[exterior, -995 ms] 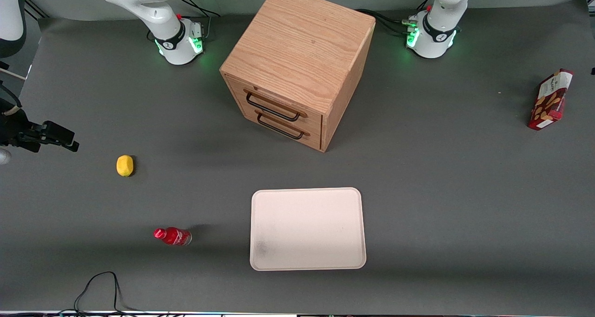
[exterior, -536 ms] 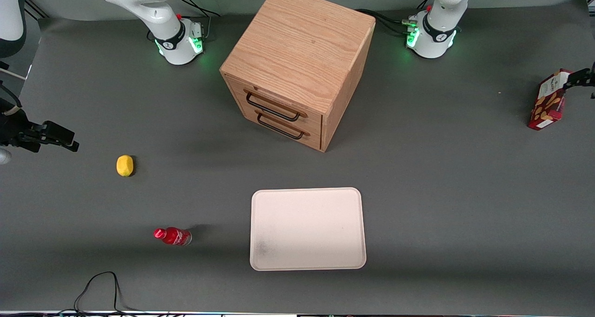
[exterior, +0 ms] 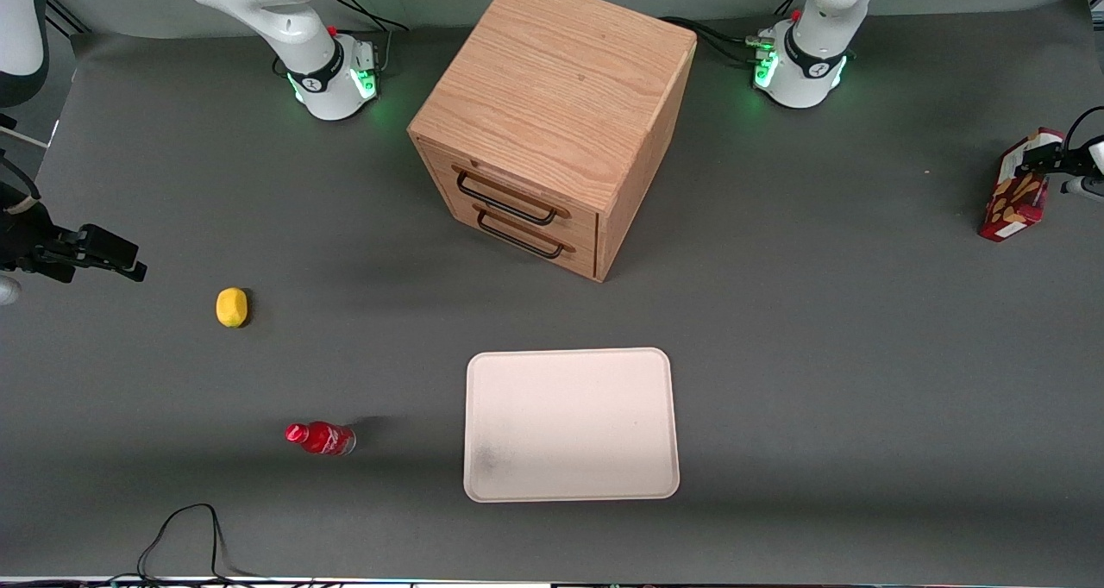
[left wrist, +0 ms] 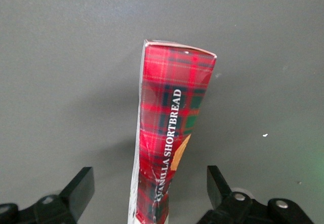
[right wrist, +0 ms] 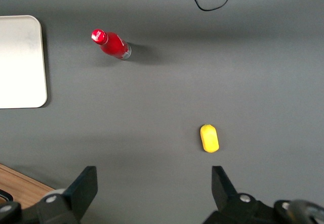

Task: Place red cookie box on tray
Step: 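Close the left gripper on the end of the red shortbread box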

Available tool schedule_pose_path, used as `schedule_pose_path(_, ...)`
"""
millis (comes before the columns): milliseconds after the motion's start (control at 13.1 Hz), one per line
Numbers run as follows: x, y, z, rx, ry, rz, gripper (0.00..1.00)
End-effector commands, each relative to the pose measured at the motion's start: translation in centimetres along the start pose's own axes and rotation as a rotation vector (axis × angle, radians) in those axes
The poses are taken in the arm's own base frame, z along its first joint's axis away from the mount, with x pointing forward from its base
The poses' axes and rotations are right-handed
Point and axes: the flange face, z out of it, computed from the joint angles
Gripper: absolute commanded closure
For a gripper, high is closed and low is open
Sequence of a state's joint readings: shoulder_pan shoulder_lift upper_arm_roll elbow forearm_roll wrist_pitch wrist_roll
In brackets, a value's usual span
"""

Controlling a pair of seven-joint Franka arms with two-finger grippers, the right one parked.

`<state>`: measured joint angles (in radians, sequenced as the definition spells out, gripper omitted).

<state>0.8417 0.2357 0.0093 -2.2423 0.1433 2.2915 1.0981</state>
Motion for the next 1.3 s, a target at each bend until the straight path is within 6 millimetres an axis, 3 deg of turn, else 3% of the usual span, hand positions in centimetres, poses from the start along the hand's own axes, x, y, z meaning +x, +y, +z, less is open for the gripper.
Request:
schedule_pose_path(0, -0.2, 0.2, 0.0, 0.006, 0.011, 0.014, 0.15)
schedule_pose_path(77, -0.2, 0.3, 0.1, 0.003, 0.010, 0.014, 0.35)
schedule_pose_path(153, -0.2, 0.3, 0.1, 0.003, 0.010, 0.014, 0.76)
schedule_pose_path(230, -0.3, 0.2, 0.0, 0.003, 0.012, 0.011, 1.00)
schedule_pose_path(612, -0.3, 0.3, -0.1, -0.002, 0.015, 0.008, 1.00)
schedule_pose_path(765, 0.3, 0.5, -1.3, 0.008, 0.015, 0.011, 1.00)
schedule_pose_path(918, 1.2, 1.0, -4.2, 0.006, 0.004, 0.010, 1.00)
schedule_pose_path(995, 2.6, 1.5, -6.5, -0.001, -0.013, 0.001, 1.00)
schedule_pose_path(1224, 6.2, 3.5, -15.4, 0.032, -0.027, 0.004, 1.00)
